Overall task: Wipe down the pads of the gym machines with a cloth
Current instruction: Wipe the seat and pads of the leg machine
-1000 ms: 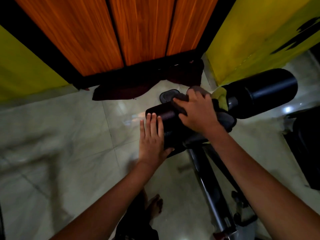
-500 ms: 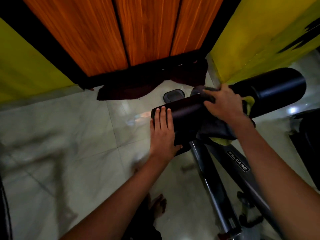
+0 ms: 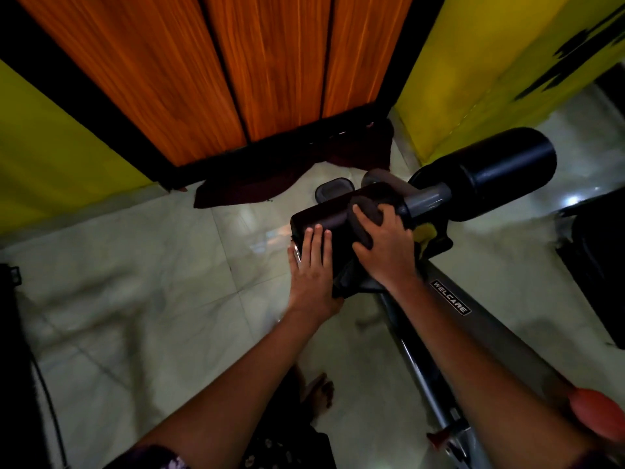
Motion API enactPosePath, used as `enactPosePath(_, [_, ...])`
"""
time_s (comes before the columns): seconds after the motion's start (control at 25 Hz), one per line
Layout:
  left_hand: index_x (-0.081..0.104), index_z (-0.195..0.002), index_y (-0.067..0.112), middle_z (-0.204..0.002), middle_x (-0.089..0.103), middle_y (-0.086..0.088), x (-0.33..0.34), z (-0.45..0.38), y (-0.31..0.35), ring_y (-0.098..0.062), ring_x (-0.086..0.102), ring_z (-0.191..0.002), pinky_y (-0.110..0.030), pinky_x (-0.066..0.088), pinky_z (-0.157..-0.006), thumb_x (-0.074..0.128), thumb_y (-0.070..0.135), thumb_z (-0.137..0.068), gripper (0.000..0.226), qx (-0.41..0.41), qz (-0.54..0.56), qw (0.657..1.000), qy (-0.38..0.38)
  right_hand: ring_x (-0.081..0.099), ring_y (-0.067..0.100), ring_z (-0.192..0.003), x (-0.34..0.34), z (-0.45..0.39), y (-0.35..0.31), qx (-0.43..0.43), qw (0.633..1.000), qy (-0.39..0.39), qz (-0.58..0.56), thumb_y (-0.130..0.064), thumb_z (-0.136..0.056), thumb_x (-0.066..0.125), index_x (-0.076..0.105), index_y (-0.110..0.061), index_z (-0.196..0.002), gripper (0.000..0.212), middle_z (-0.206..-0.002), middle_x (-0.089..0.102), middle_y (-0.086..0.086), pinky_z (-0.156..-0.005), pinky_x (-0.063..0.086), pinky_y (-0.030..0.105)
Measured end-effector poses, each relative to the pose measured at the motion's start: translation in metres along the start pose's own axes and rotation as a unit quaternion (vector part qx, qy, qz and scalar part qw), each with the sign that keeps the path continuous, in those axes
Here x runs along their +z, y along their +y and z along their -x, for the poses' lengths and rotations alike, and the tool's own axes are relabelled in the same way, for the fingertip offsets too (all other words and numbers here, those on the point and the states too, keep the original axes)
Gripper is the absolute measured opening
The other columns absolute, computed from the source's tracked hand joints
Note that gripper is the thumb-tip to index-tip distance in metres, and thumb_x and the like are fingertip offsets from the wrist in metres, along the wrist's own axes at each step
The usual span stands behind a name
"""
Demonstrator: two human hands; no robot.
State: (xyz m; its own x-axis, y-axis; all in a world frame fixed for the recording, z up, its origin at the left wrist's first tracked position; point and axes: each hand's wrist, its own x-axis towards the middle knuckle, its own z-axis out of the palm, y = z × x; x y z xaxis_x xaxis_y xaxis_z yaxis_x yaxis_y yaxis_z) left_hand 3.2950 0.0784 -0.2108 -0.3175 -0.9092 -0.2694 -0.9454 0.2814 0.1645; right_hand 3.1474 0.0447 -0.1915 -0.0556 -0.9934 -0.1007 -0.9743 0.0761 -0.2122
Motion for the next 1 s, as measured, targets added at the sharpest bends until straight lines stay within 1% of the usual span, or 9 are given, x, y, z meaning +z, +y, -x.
enactPosePath(0.08, [-0.006, -0.150, 0.009, -0.158, -0.006, -0.012, -0.022, -0.001, -0.006, -0.027, -0.006, -0.146, -0.052, 0.002, -0.117, 0.064, 0.055, -0.076, 0.112, 0.017, 0.003, 0.999, -0.051, 0.048, 0.033, -0.108, -0.003, 0.019, -0.010, 0.039, 0.997, -0.047, -0.055, -0.031, -0.079, 0.065, 0.044, -0.030, -0.140, 0.064, -0.129, 0.041, 0.013, -0.085, 0.046, 0.046])
enactPosePath(0.16, [0.002, -0.150, 0.010, -0.158, 0.002, -0.010, -0.046, -0.003, -0.012, -0.026, 0.001, -0.146, -0.048, 0.003, -0.117, 0.066, 0.044, -0.079, 0.102, 0.036, 0.013, 0.996, -0.077, 0.049, 0.032, -0.109, -0.014, 0.028, -0.013, 0.082, 0.986, -0.077, -0.120, -0.031, -0.083, 0.063, 0.045, -0.031, -0.139, 0.058, -0.127, 0.040, 0.011, -0.090, 0.046, 0.047])
enactPosePath(0.28, [0.018, -0.148, 0.009, -0.153, 0.024, -0.010, -0.071, -0.001, -0.017, -0.024, 0.021, -0.141, -0.041, 0.012, -0.117, 0.064, 0.021, -0.082, 0.081, 0.045, 0.090, 0.989, -0.109, 0.051, 0.032, -0.106, -0.042, 0.035, -0.017, 0.116, 0.976, -0.074, -0.169, -0.032, -0.084, 0.060, 0.050, -0.030, -0.134, 0.051, -0.121, 0.041, 0.009, -0.092, 0.044, 0.045])
enactPosePath(0.4, [0.033, -0.142, 0.008, -0.143, 0.040, -0.014, -0.096, 0.017, -0.012, -0.030, 0.039, -0.131, -0.035, 0.030, -0.108, 0.057, 0.007, -0.085, 0.061, 0.027, 0.195, 0.977, -0.087, 0.051, 0.030, -0.104, -0.083, 0.043, -0.019, 0.091, 0.984, -0.051, -0.142, -0.035, -0.085, 0.059, 0.053, -0.033, -0.132, 0.048, -0.117, 0.044, 0.008, -0.096, 0.038, 0.042])
enactPosePath(0.48, [0.037, -0.139, 0.007, -0.141, 0.042, -0.016, -0.116, 0.031, -0.006, -0.032, 0.043, -0.127, -0.037, 0.036, -0.104, 0.055, 0.006, -0.087, 0.056, 0.005, 0.237, 0.968, -0.077, 0.051, 0.030, -0.103, -0.113, 0.050, -0.021, 0.080, 0.990, -0.032, -0.110, -0.035, -0.087, 0.057, 0.055, -0.032, -0.131, 0.044, -0.117, 0.046, 0.009, -0.098, 0.031, 0.041])
enactPosePath(0.6, [0.045, -0.132, 0.008, -0.134, 0.049, -0.016, -0.145, 0.043, 0.001, -0.033, 0.050, -0.119, -0.037, 0.042, -0.097, 0.056, 0.007, -0.086, 0.047, 0.008, 0.249, 0.965, -0.087, 0.049, 0.028, -0.112, -0.151, 0.059, -0.023, 0.068, 0.993, -0.025, -0.089, -0.035, -0.089, 0.055, 0.053, -0.031, -0.133, 0.044, -0.124, 0.045, 0.009, -0.100, 0.025, 0.037])
enactPosePath(0.72, [0.051, -0.122, 0.006, -0.125, 0.056, -0.018, -0.184, 0.051, 0.007, -0.031, 0.056, -0.110, -0.034, 0.045, -0.089, 0.057, 0.009, -0.085, 0.038, 0.015, 0.261, 0.962, -0.081, 0.050, 0.031, -0.112, -0.189, 0.069, -0.029, 0.070, 0.986, -0.038, -0.144, -0.033, -0.089, 0.056, 0.050, -0.029, -0.136, 0.047, -0.126, 0.040, 0.010, -0.094, 0.037, 0.035])
enactPosePath(0.88, [0.049, -0.129, 0.001, -0.133, 0.052, -0.015, -0.233, 0.060, 0.009, -0.025, 0.048, -0.124, -0.023, 0.034, -0.095, 0.059, 0.009, -0.088, 0.043, 0.030, 0.258, 0.964, -0.047, 0.053, 0.031, -0.110, -0.234, 0.077, -0.046, 0.038, 0.987, -0.021, -0.153, -0.031, -0.090, 0.056, 0.049, -0.028, -0.137, 0.048, -0.122, 0.040, 0.009, -0.089, 0.042, 0.034])
enactPosePath(1.0, [0.049, -0.130, 0.003, -0.135, 0.051, -0.013, -0.259, 0.054, 0.005, -0.024, 0.047, -0.126, -0.025, 0.035, -0.099, 0.061, 0.014, -0.088, 0.045, 0.038, 0.260, 0.964, -0.030, 0.052, 0.029, -0.109, -0.256, 0.073, -0.055, 0.037, 0.988, -0.010, -0.147, -0.031, -0.090, 0.056, 0.048, -0.026, -0.138, 0.048, -0.121, 0.040, 0.008, -0.086, 0.042, 0.033])
